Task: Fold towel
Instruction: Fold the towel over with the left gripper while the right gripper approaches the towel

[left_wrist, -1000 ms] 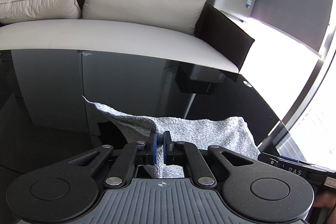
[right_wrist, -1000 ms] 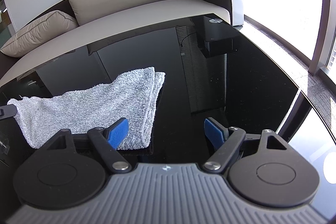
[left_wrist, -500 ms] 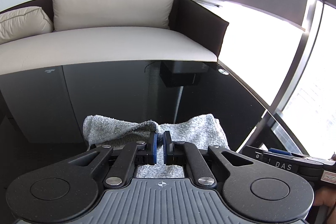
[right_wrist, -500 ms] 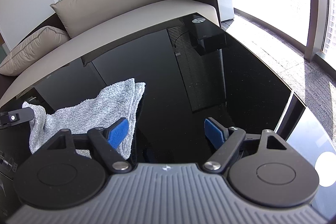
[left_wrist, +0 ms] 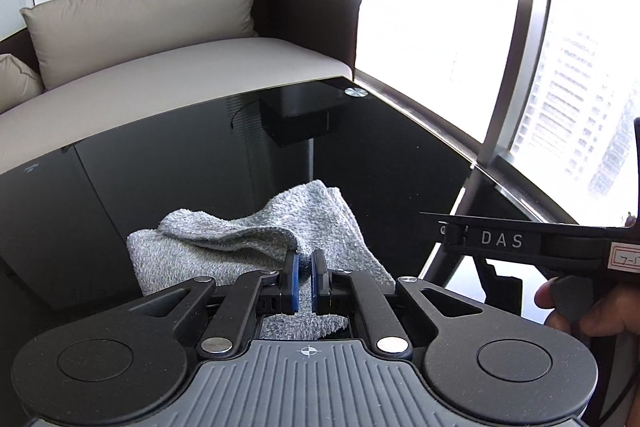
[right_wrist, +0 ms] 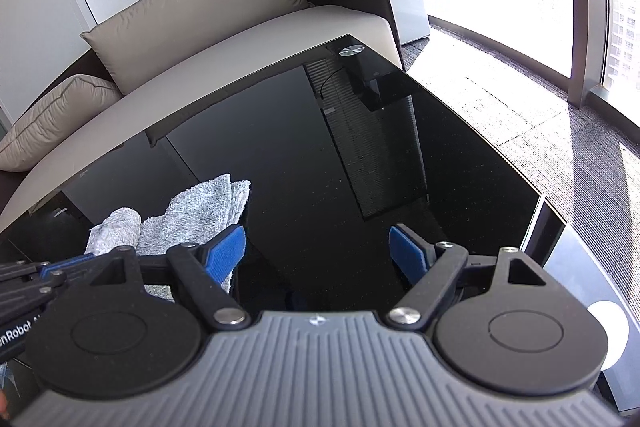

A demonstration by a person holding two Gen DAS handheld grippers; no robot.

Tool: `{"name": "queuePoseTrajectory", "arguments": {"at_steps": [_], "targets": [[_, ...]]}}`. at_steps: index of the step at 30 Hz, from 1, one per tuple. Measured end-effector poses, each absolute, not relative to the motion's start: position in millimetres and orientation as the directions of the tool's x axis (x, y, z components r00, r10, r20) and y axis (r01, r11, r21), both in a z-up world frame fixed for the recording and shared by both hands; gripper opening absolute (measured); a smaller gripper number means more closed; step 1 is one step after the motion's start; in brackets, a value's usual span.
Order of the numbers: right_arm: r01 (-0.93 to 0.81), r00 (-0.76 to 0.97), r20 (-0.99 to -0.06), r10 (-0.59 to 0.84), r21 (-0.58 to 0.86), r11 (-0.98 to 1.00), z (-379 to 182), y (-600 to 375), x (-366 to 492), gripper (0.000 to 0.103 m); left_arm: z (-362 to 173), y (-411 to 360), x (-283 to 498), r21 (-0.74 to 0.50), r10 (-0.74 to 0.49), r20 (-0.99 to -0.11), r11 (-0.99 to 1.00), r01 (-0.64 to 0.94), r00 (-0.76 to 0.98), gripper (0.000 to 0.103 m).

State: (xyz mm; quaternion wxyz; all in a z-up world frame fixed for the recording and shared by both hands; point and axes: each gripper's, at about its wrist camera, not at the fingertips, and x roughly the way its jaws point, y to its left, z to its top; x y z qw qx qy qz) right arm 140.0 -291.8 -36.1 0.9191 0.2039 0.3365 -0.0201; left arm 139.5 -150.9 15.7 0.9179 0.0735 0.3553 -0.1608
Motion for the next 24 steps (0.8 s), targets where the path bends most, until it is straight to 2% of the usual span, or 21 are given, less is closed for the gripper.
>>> {"name": "queuePoseTrajectory", "arguments": {"at_steps": [7,15,20,24], "targets": [[0.182,0.767,-0.633,0.107,0.375,0.909,-37,-296,139,0.082,15,-147,135,0.035,-0.237,-0.669,0.936,0.349,0.704,0.005],[0.106,0.750,-0.648,0.130,0.312,0.944,-37,-283,140,0.082,23,-142,136,-0.008,-0.278,-0.655,0.932,0.362,0.703,0.005],[0.034,0.735,-0.670,0.103,0.188,0.982,-39,-262,139,0.081,31,-137,140,-0.039,-0.302,-0.644,0.930,0.364,0.703,0.005],[-0.016,0.732,-0.676,0.084,0.107,0.994,-42,-251,140,0.077,37,-138,140,-0.057,-0.334,-0.633,0.920,0.388,0.698,0.005]]}}
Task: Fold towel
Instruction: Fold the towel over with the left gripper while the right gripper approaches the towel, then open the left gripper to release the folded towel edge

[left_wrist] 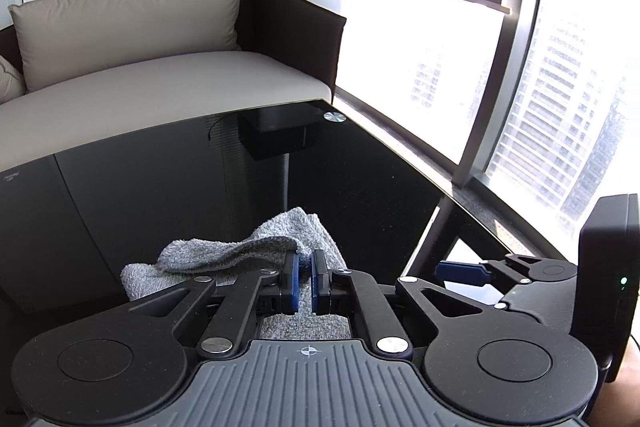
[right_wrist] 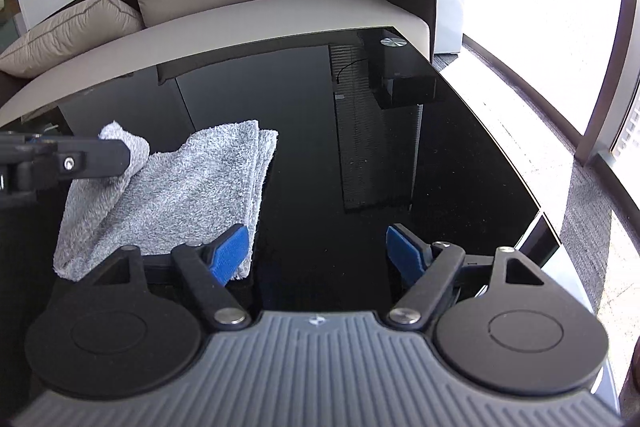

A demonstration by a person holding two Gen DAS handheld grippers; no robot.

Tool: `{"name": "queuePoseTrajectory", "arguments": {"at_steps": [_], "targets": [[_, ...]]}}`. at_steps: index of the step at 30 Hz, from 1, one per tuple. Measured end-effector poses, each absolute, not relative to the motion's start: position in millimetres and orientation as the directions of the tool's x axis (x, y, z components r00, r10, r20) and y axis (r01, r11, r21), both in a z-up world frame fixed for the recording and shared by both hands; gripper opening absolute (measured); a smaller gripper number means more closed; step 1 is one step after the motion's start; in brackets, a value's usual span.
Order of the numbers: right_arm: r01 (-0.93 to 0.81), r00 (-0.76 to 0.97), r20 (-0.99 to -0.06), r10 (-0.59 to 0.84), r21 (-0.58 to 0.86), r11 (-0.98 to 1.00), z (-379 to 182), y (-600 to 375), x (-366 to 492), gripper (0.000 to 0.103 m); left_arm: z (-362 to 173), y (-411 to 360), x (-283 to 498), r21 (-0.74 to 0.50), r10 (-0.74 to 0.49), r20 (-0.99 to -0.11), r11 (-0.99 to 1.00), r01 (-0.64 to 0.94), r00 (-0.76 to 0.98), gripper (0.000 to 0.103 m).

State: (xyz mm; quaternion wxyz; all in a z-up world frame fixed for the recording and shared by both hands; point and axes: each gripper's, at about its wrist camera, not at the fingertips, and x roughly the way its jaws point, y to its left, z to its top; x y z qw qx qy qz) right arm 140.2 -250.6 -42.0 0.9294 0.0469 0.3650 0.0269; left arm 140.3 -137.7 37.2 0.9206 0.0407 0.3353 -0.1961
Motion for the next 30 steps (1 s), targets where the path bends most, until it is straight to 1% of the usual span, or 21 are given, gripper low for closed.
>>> {"name": "queuePoseTrajectory", "arguments": {"at_steps": [2,7,12,17,20,21,23,24,30], "targets": [[-0.035,0.731,-0.678,0.079,0.078,0.996,-43,-246,140,0.077,41,-140,143,-0.067,-0.349,-0.636,0.913,0.401,0.689,0.005],[-0.041,0.731,-0.676,0.087,0.083,0.996,-44,-245,143,0.077,43,-151,146,-0.074,-0.387,-0.639,0.891,0.448,0.664,0.005],[-0.040,0.731,-0.676,0.095,0.097,0.995,-44,-248,144,0.077,27,-158,147,-0.071,-0.401,-0.669,0.873,0.483,0.626,0.005],[-0.017,0.730,-0.679,0.075,0.092,0.996,-43,-255,143,0.077,13,-159,146,-0.074,-0.405,-0.676,0.869,0.489,0.616,0.007],[0.020,0.736,-0.676,0.036,0.074,0.997,-43,-261,143,0.077,9,-157,143,-0.069,-0.407,-0.674,0.866,0.496,0.617,0.013],[0.035,0.738,-0.674,0.021,0.070,0.997,-43,-264,143,0.077,9,-156,140,-0.057,-0.399,-0.670,0.868,0.493,0.626,0.018],[0.065,0.742,-0.670,0.001,0.074,0.995,-43,-269,144,0.077,10,-152,137,-0.048,-0.388,-0.662,0.875,0.481,0.641,0.039],[0.074,0.743,-0.669,0.000,0.082,0.994,-43,-271,144,0.077,11,-148,134,-0.047,-0.383,-0.658,0.880,0.472,0.648,0.043],[0.123,0.767,-0.641,-0.016,0.123,0.985,-39,-278,145,0.077,11,-124,122,-0.026,-0.335,-0.657,0.905,0.424,0.676,0.046]]}}
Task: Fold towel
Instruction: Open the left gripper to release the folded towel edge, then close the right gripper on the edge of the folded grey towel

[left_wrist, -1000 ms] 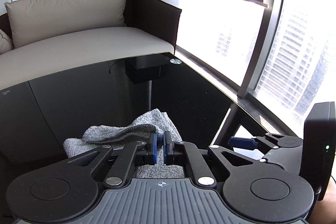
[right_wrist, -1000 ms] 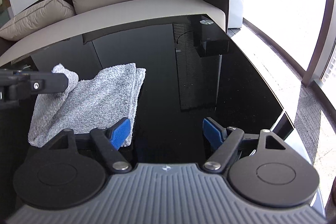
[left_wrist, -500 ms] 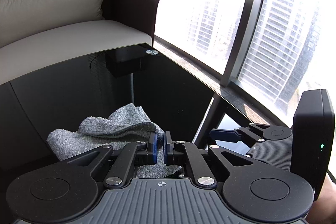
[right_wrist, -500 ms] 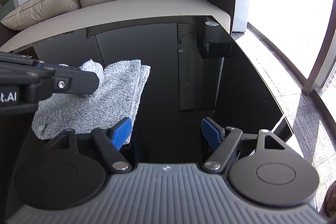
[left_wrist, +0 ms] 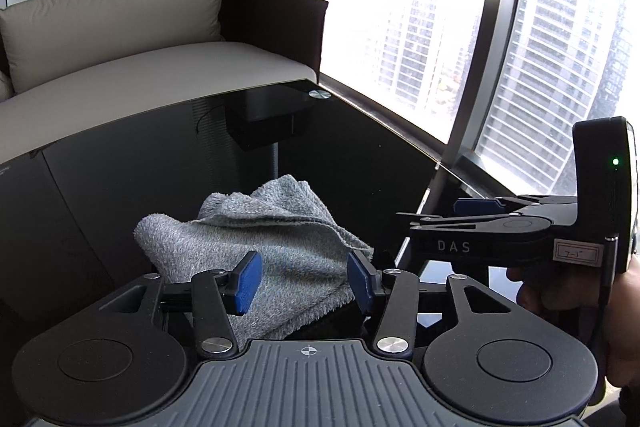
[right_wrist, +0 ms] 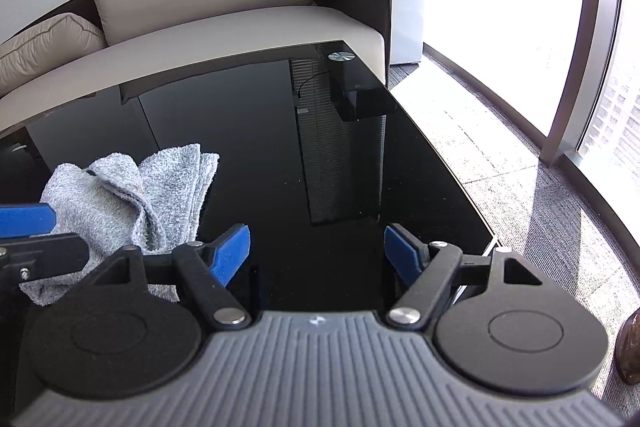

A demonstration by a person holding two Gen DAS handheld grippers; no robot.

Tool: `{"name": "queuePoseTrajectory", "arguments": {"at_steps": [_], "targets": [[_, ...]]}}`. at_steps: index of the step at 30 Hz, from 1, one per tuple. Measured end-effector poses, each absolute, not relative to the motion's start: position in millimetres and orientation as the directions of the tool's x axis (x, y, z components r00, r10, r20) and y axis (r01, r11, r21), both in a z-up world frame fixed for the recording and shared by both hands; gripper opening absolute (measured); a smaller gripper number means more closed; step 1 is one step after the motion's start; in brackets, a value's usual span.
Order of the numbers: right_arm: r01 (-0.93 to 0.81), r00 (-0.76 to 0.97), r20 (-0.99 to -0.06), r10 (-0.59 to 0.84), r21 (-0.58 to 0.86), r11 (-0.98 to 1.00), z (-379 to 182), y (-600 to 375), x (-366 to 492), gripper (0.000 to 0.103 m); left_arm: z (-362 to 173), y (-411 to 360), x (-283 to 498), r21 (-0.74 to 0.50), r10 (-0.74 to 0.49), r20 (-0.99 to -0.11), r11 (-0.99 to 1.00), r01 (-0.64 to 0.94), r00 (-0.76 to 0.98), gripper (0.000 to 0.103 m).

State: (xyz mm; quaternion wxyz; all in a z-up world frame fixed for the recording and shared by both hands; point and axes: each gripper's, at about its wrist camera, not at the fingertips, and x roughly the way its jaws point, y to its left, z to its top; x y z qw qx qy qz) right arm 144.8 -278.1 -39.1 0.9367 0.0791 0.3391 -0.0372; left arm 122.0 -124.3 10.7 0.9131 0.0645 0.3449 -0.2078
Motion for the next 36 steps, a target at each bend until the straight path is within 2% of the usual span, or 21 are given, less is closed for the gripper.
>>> {"name": "queuePoseTrajectory", "arguments": {"at_steps": [1,8,14,27,32,35,36], "targets": [[0.124,0.773,-0.635,-0.013,0.131,0.984,-38,-278,145,0.077,10,-121,120,-0.016,-0.322,-0.653,0.911,0.413,0.685,0.048],[0.042,0.808,-0.586,0.066,0.169,0.985,-29,-262,154,0.077,0,-93,112,-0.014,-0.279,-0.643,0.935,0.354,0.713,0.049],[-0.087,0.829,-0.541,0.144,0.129,0.988,-22,-236,156,0.077,-5,-83,105,-0.036,-0.296,-0.632,0.934,0.354,0.716,0.049],[-0.228,0.819,-0.539,0.194,0.003,0.974,-25,-199,161,0.076,-15,-74,109,-0.086,-0.330,-0.640,0.928,0.362,0.694,0.049],[-0.236,0.797,-0.566,0.211,0.029,0.971,-31,-198,167,0.039,-14,-74,110,-0.091,-0.337,-0.637,0.926,0.367,0.693,0.049],[-0.235,0.792,-0.570,0.219,0.047,0.971,-32,-199,168,0.027,-15,-74,108,-0.087,-0.335,-0.639,0.926,0.368,0.692,0.049],[-0.232,0.795,-0.565,0.221,0.052,0.971,-32,-200,167,0.026,-16,-74,108,-0.088,-0.335,-0.640,0.926,0.367,0.692,0.049]]}}
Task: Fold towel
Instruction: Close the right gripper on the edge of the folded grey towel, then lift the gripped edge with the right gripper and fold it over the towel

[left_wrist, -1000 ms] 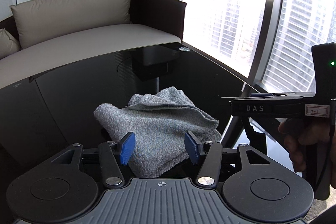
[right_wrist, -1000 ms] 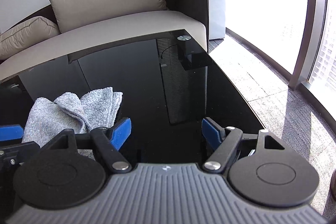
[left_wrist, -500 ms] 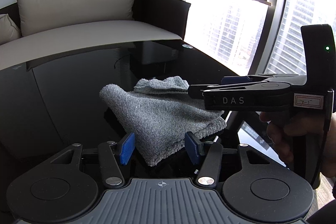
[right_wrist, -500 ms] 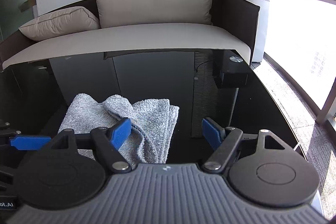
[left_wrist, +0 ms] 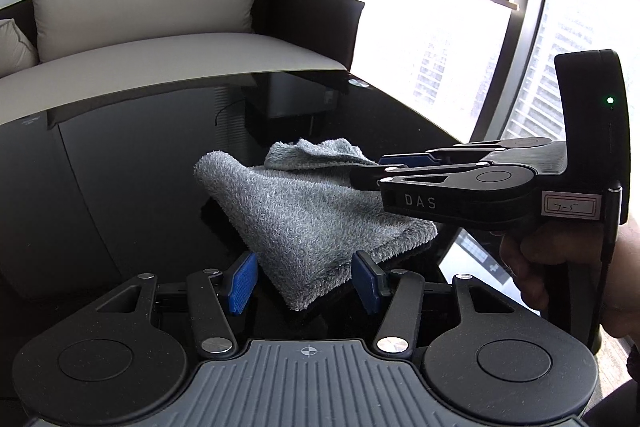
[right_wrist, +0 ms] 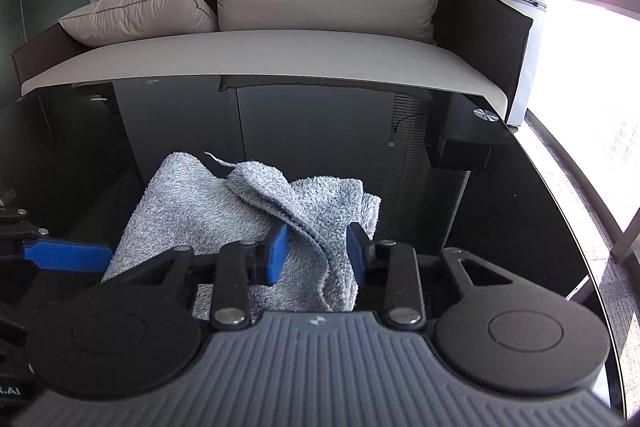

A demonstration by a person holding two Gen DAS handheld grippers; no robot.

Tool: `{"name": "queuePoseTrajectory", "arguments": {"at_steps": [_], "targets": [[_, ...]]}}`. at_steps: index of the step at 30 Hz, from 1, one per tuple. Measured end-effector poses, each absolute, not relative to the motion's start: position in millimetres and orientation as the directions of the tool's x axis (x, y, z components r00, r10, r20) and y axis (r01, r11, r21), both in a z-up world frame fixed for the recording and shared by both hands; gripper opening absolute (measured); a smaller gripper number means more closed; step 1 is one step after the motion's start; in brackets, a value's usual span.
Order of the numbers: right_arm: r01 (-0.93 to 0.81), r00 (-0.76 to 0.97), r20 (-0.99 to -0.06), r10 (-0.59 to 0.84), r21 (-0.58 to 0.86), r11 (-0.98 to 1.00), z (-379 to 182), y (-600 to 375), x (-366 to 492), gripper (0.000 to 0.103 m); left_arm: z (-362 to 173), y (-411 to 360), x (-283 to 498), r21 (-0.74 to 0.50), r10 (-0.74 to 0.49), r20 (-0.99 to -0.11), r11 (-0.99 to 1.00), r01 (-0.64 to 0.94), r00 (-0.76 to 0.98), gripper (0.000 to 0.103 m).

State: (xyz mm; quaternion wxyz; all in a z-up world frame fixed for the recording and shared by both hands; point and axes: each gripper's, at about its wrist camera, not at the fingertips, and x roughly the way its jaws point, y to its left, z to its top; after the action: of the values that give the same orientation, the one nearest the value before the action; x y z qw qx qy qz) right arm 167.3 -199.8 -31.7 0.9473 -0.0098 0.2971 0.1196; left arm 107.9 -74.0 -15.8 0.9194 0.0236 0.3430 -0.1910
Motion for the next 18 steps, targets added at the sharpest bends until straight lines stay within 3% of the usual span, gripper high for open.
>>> {"name": "queuePoseTrajectory", "arguments": {"at_steps": [12,18], "targets": [[-0.092,0.796,-0.564,0.219,0.245,0.965,-34,-225,173,0.022,-20,-76,110,-0.084,-0.332,-0.649,0.926,0.369,0.685,0.049],[-0.059,0.798,-0.574,0.182,0.227,0.972,-37,-228,178,0.022,-22,-77,111,-0.084,-0.332,-0.650,0.926,0.369,0.684,0.049]]}}
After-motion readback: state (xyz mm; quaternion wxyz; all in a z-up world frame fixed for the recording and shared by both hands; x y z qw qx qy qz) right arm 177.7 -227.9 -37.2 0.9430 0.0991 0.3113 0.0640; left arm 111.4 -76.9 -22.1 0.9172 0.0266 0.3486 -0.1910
